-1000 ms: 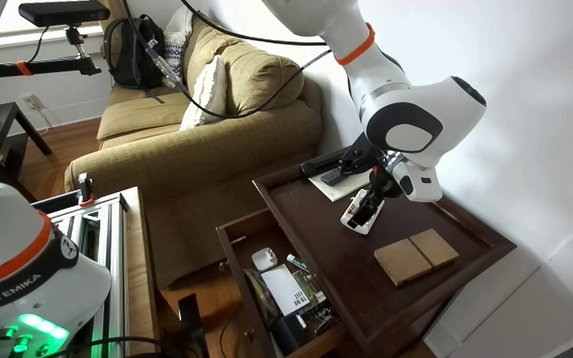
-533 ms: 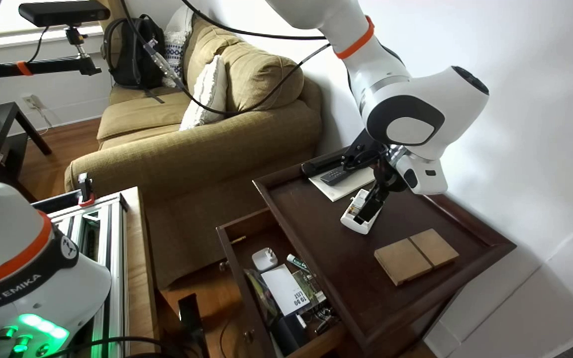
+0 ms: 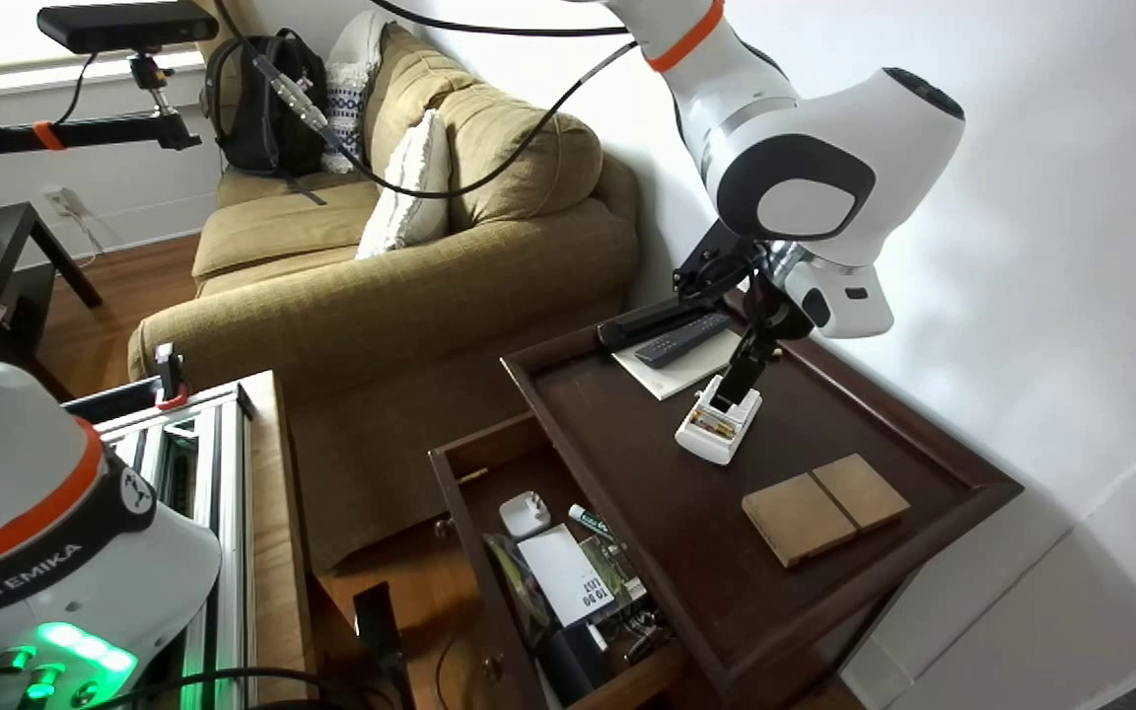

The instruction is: Lift the battery and put it in the white remote

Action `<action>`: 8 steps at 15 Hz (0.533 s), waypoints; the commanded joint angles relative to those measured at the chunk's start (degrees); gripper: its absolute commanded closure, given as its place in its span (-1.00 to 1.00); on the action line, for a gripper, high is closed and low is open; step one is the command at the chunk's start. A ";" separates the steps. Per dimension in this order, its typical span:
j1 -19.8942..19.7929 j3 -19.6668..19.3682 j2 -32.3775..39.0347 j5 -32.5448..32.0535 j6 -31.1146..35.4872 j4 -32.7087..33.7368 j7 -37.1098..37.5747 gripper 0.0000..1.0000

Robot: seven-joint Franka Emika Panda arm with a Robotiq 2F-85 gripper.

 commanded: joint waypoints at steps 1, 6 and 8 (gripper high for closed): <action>1.97 -1.20 -3.90 -3.08 3.58 -4.84 1.09 -1.00; 4.53 -1.77 -7.25 -7.10 10.26 -8.93 1.11 -1.00; 5.31 -1.31 -9.31 -7.18 15.90 -12.06 1.26 -1.00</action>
